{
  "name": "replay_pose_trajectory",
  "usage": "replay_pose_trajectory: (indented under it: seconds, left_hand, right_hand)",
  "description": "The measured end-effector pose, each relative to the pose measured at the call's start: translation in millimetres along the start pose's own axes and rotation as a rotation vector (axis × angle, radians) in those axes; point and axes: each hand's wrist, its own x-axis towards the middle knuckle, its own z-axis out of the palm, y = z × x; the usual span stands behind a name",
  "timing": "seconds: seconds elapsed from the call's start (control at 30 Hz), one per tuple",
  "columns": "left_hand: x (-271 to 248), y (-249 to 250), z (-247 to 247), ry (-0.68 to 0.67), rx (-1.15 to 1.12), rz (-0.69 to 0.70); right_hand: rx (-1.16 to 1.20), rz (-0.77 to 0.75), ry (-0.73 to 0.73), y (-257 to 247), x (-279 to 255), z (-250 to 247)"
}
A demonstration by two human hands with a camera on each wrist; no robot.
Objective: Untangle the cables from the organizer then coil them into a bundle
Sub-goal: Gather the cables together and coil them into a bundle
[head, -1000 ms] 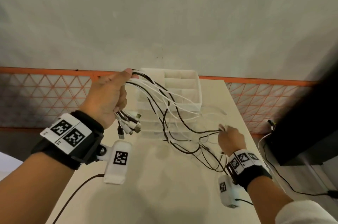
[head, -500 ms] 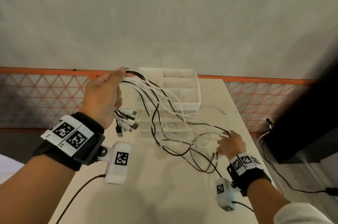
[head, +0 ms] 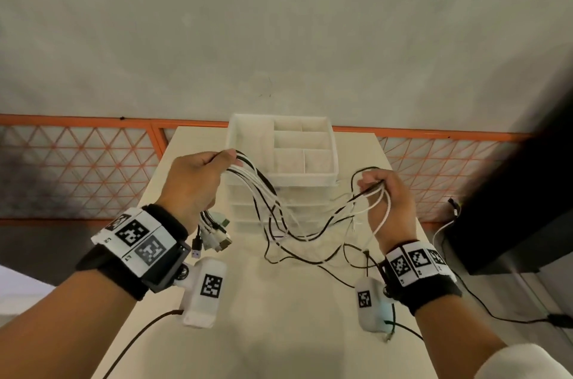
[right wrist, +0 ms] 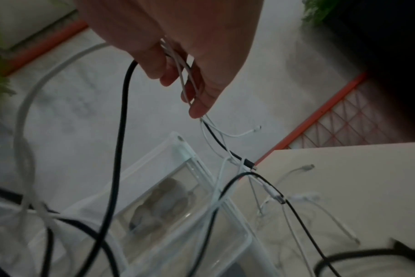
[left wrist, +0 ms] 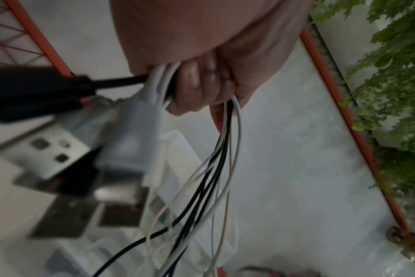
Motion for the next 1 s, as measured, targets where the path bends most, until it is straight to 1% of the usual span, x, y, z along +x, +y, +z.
replay_pose_trajectory:
  seconds: [0.1, 0.17, 0.23, 0.3, 0.37, 0.43, 0.53, 0.6, 0.67, 0.73, 0.8, 0.83, 0.87, 0.93, 1.0]
  left_hand:
    - [-4.3, -7.3, 7.5, -0.028, 0.147, 0.016]
    - [-4.7, -14.0, 7.1, -0.001, 0.192, -0.016]
    - [-2.0, -18.4, 1.1, 0.061, 0.166, -0.042]
    - [1.5, -16.3, -7.1, 0.126, 0.082, -0.055]
    - [3.6, -6.2, -14.7, 0.170, -0.053, -0.075]
    - [6.3, 7.4, -19.8, 0.197, -0.218, -0.077]
    - [7.0, 25.2, -20.5, 0.178, -0.387, -0.016]
    - [5.5, 31.3, -18.3, 0.160, -0.437, 0.000]
    - [4.5, 33.5, -17.3, 0.130, -0.469, -0.019]
    - [2.4, 33.6, -14.6, 0.054, -0.439, -0.018]
    - [-0.7, 31.2, -11.5, -0.018, -0.367, 0.004]
    - [-2.4, 29.8, -9.8, -0.042, -0.342, 0.010]
    - [-4.8, 29.6, -7.3, -0.059, -0.322, 0.012]
    - [-9.5, 30.9, -2.0, -0.095, -0.269, 0.015]
    - [-15.6, 33.9, 4.8, -0.144, -0.204, 0.022]
  right_hand:
    - [-0.005, -0.150, -0.004, -12.6, 6.6, 8.2]
    - [-0.105, -0.200, 0.091, -12.9, 15.0, 3.4]
    - [-0.202, -0.166, 0.185, -4.6, 20.2, -7.5]
    - [-0.286, -0.116, 0.220, 8.4, 16.2, -18.4]
    - [-0.373, 0.000, 0.189, 30.8, 6.2, -26.1]
    - [-0.475, 0.178, 0.094, 60.4, -6.1, -29.6]
    - [-0.615, 0.398, -0.066, 94.7, -25.4, -29.1]
    - [-0.701, 0.501, -0.121, 99.0, -30.8, -28.2]
    - [-0.771, 0.594, -0.171, 91.3, -29.2, -28.9]
    - [-0.770, 0.616, -0.277, 76.5, -23.9, -29.6]
    - [-0.766, 0.578, -0.416, 55.3, -18.7, -27.4]
    - [-0.752, 0.533, -0.456, 41.0, -16.4, -24.9]
    - [-0.696, 0.455, -0.460, 26.3, -13.7, -21.9]
    - [-0.449, 0.223, -0.431, -8.8, -10.2, -12.9]
    - [-0.184, 0.018, -0.477, -49.5, -12.9, 1.3]
